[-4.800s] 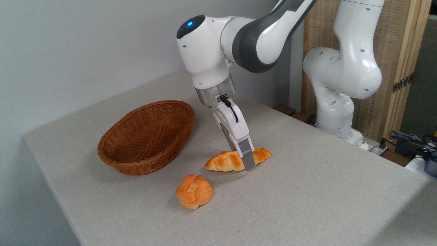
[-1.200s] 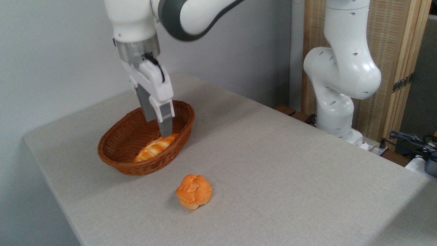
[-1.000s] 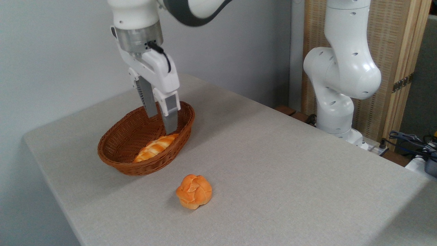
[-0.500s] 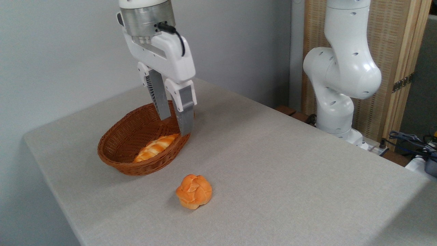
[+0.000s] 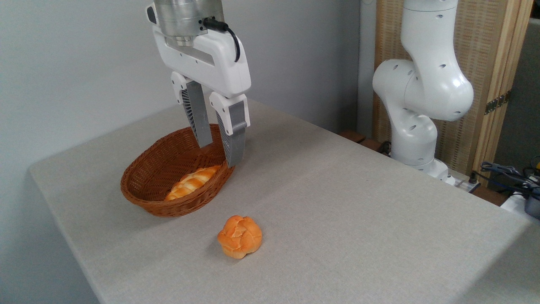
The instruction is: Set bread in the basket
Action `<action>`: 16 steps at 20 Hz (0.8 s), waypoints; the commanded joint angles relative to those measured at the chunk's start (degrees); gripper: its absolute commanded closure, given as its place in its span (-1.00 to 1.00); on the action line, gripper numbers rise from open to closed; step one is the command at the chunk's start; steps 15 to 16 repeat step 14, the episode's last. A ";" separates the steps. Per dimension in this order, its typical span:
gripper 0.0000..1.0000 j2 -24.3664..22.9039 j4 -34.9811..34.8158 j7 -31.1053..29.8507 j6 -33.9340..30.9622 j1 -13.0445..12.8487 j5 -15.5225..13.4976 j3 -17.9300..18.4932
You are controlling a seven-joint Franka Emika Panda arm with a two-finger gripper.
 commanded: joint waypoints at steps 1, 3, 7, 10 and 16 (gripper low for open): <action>-1.00 0.00 0.68 -0.52 -1.56 2.05 -1.45 -2.54; -1.00 0.00 0.50 -0.61 -1.65 2.23 -1.45 -3.16; -1.00 0.00 0.67 -0.52 -2.00 2.50 -1.62 -3.07; -1.00 0.00 0.59 -0.61 -2.35 2.50 -1.54 -3.16; -1.00 0.00 0.76 -0.44 -2.36 2.50 -1.45 -2.98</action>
